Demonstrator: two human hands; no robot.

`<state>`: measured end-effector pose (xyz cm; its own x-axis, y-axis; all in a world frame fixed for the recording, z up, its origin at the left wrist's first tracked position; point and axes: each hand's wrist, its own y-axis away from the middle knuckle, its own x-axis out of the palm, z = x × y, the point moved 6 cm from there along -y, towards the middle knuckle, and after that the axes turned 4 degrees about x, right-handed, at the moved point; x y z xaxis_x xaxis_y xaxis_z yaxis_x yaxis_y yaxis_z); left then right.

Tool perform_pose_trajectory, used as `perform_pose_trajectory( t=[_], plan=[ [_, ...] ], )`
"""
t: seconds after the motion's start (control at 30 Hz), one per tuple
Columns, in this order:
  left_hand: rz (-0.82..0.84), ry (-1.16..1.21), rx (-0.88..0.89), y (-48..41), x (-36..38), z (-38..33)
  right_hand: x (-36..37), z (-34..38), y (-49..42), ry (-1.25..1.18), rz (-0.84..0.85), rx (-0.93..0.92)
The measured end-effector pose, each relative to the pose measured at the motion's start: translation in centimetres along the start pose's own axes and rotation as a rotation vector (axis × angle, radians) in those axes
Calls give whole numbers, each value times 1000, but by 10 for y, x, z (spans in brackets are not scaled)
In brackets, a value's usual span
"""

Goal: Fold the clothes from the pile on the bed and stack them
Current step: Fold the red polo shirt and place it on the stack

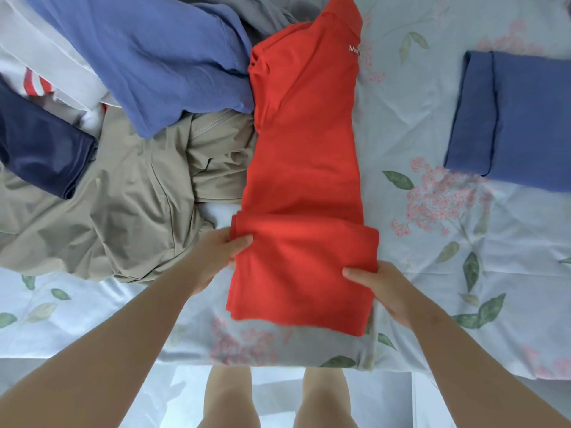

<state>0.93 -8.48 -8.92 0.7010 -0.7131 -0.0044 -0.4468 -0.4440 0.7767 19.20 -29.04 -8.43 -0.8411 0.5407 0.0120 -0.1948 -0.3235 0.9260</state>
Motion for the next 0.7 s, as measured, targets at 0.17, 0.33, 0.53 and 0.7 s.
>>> perform_pose_trajectory(
  t=[0.17,0.33,0.53,0.7],
  plan=[
    [-173,203,254,-22,-7,-70,-6,85,7,-303,-42,-349],
    [-326,-171,329,-61,-11,-99,-21,136,-34,146,-522,-427],
    [-192,-334,150,-79,15,-81,-3,130,-68,199,-380,-370],
    [-129,-257,230,-73,34,-80,-15,121,-60,171,-370,-366]
  ],
)
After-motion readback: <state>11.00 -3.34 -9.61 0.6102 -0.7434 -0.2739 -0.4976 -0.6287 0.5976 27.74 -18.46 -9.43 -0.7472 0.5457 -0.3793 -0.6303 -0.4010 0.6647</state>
